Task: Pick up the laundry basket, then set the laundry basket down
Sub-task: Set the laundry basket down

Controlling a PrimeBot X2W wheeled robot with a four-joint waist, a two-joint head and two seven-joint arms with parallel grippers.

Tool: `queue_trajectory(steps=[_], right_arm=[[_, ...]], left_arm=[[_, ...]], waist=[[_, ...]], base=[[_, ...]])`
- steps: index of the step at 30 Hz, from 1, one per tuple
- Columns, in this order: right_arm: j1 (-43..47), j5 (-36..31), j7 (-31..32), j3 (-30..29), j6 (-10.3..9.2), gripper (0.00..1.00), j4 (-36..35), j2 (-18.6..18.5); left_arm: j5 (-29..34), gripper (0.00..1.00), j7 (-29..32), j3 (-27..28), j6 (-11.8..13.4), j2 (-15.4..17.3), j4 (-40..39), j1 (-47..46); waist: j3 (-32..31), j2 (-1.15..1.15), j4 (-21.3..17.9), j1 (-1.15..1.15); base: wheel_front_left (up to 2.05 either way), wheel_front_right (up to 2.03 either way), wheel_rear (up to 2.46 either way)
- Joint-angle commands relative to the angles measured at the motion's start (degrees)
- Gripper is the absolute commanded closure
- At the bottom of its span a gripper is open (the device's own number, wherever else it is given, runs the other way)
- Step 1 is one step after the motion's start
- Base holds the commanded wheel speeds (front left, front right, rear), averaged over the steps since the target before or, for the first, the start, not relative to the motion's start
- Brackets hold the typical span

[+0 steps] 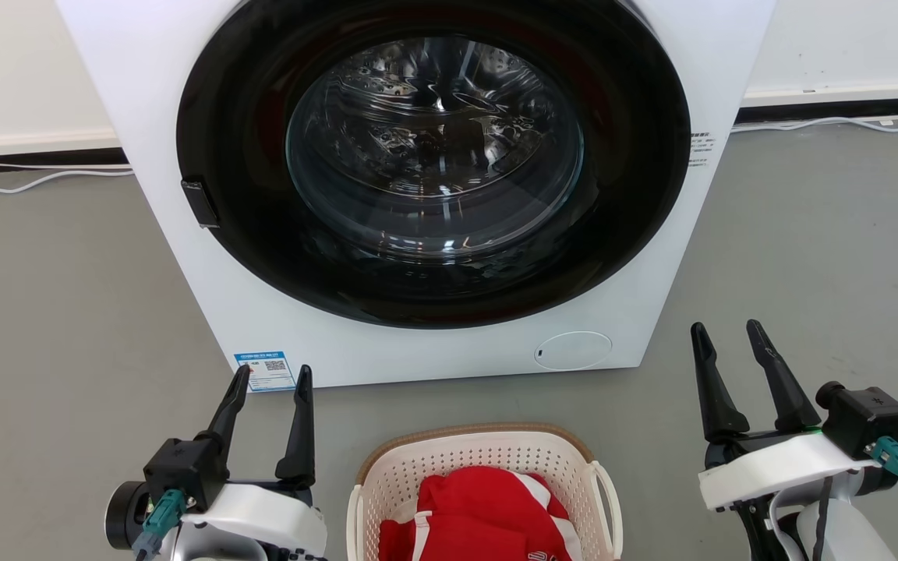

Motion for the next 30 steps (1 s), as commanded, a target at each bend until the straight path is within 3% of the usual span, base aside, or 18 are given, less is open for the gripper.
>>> queue_trajectory(steps=[1,30], right_arm=[[0.0,-0.2,-0.6,0.8,0.36,0.0,-1.4,-0.2],[-0.4,0.4,-0.6,1.7,0.36,0.0,-0.4,-0.2]], left_arm=[[-0.6,0.0,-0.4,1.9,0.7,0.5,-1.9,-1.0],[-3.9,0.0,-0.4,0.9,0.7,0.5,-2.2,-0.5]], waist=[[0.0,0.0,0.0,0.0],[0.5,0.0,-0.4,0.0]], base=[[0.0,0.0,0.0],[0.0,0.0,0.0]])
